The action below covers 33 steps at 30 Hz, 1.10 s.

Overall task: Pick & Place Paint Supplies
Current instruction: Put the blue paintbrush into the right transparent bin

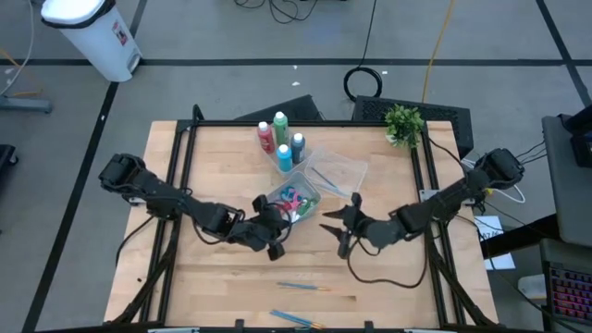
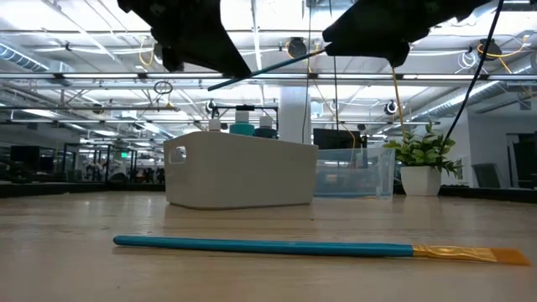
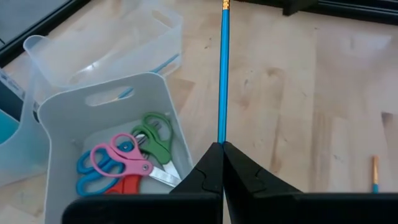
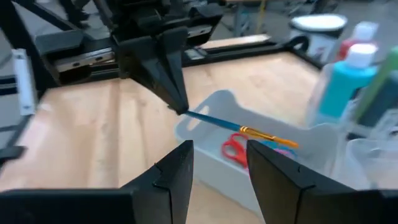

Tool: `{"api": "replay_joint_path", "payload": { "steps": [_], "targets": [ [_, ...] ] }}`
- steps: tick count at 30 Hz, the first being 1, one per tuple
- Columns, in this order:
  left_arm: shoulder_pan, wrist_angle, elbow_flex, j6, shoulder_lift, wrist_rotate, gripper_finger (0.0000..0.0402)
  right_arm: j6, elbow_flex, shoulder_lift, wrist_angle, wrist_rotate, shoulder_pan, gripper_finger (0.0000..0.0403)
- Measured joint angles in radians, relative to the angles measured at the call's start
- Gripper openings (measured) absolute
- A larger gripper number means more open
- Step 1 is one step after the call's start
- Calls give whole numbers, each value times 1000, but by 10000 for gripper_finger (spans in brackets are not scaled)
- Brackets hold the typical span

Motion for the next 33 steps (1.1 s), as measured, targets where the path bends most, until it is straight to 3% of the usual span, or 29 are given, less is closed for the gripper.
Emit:
{"api": "replay_joint_path", "payload": {
  "steps": [5,15,19,33],
  "targets": [
    [-15,3,0,1,0,0,0,33,0,0,17,-89,-28,139],
    [-46,100,0,71,0,-3,0,53,0,0,23,-86,-28,139],
    [-53,111,0,81,0,-2,0,50,0,0,50,-35,-28,139],
    [-56,108,0,82,0,-2,0,-36,0,1,175,-116,-12,139]
  ]
}}
